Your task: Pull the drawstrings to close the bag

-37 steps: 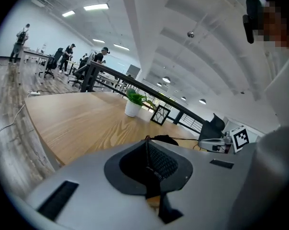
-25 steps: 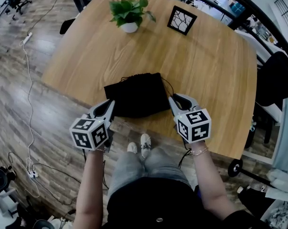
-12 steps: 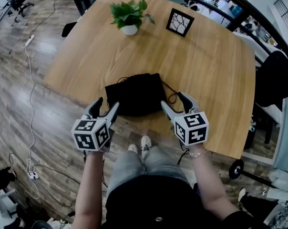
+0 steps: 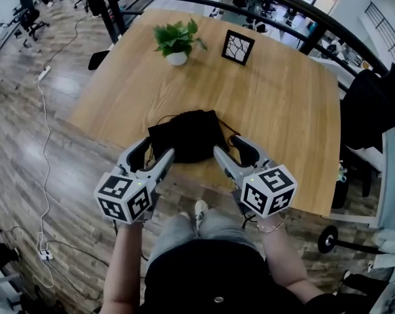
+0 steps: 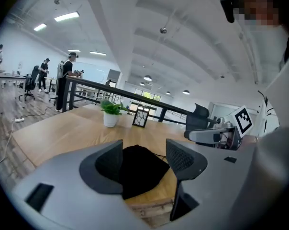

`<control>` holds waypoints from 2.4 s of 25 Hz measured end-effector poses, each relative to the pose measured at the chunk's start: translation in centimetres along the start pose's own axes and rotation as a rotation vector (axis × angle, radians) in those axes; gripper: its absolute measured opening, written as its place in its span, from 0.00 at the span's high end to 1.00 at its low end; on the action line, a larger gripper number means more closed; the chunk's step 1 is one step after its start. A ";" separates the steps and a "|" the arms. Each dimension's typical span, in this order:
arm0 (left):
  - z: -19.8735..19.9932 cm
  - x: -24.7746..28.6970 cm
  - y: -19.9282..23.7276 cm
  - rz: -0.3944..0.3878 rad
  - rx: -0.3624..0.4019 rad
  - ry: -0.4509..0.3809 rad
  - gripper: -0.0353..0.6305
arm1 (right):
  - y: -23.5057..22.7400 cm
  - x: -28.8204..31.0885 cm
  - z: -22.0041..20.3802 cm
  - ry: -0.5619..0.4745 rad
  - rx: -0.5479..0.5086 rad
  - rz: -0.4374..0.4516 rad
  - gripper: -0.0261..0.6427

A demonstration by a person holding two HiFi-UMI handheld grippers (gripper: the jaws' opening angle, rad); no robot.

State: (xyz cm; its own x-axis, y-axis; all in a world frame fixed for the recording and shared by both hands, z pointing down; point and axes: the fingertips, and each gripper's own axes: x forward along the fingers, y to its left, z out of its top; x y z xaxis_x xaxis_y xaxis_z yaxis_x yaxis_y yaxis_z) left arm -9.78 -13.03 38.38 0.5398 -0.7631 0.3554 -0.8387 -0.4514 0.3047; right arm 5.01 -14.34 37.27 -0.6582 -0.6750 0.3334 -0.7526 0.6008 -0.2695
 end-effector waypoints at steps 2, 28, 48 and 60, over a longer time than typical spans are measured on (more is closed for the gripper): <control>0.6 -0.5 -1.6 -0.048 0.012 -0.018 0.53 | 0.9 -0.9 1.1 -0.030 -0.019 -0.009 0.68; -0.1 -4.6 -7.2 -0.177 0.053 -0.058 0.93 | 9.3 -4.4 1.0 -0.044 -0.127 0.128 0.97; -2.1 -3.1 -7.8 -0.180 -0.006 -0.012 0.93 | 7.7 -4.7 -0.4 -0.027 -0.113 0.138 0.97; -2.7 -1.8 -7.9 -0.149 -0.036 -0.008 0.93 | 5.3 -4.7 -1.0 -0.027 -0.088 0.080 0.97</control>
State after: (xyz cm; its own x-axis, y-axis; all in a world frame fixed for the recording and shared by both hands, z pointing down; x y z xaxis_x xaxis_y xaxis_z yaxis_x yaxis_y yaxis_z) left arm -3.90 -6.85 37.69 0.6571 -0.6930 0.2967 -0.7464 -0.5431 0.3845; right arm 4.14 -7.62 35.17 -0.7174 -0.6337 0.2893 -0.6938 0.6877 -0.2140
